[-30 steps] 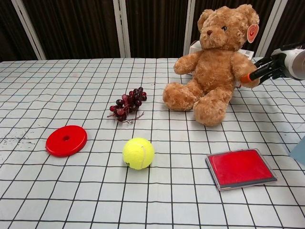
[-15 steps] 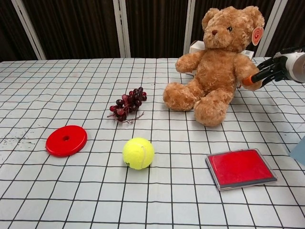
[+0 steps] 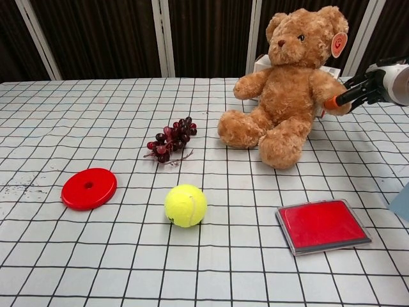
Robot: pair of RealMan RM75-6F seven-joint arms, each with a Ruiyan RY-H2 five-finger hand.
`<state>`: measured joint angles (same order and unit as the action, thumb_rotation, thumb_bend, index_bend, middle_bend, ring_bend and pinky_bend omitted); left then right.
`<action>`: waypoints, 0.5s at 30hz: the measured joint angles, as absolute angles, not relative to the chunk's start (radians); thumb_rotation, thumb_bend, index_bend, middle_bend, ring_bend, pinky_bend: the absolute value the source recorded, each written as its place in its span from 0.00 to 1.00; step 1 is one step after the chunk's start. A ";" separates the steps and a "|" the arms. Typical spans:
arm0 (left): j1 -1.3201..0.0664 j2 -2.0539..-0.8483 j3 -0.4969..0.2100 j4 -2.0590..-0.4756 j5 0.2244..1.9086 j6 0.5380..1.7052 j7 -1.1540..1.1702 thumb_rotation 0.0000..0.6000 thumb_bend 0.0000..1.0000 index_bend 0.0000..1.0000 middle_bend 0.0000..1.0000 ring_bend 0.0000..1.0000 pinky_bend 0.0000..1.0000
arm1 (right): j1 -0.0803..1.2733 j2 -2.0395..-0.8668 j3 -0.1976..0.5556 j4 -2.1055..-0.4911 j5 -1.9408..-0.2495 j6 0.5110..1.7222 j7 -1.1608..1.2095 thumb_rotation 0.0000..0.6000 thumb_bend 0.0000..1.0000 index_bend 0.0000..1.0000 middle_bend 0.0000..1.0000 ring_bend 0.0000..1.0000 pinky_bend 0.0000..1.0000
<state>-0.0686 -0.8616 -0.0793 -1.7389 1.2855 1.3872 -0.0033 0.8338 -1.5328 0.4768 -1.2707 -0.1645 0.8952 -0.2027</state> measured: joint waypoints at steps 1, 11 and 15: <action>-0.068 -0.861 -0.079 -1.739 1.286 1.388 -0.004 1.00 0.18 0.25 0.06 0.01 0.14 | 0.833 -1.535 0.475 -1.267 -0.161 0.891 -0.204 1.00 0.28 0.52 0.50 0.42 0.00; -0.068 -0.860 -0.080 -1.739 1.283 1.386 -0.007 1.00 0.18 0.25 0.06 0.01 0.14 | 0.833 -1.532 0.488 -1.265 -0.161 0.879 -0.210 1.00 0.28 0.52 0.50 0.42 0.00; -0.068 -0.859 -0.080 -1.740 1.283 1.387 -0.007 1.00 0.18 0.25 0.06 0.01 0.14 | 0.833 -1.519 0.497 -1.291 -0.170 0.895 -0.211 1.00 0.28 0.52 0.50 0.42 0.00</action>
<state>-0.0677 -0.8589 -0.0796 -1.7399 1.2829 1.3869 -0.0074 0.8332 -1.5192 0.4972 -1.2913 -0.1702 0.8950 -0.2115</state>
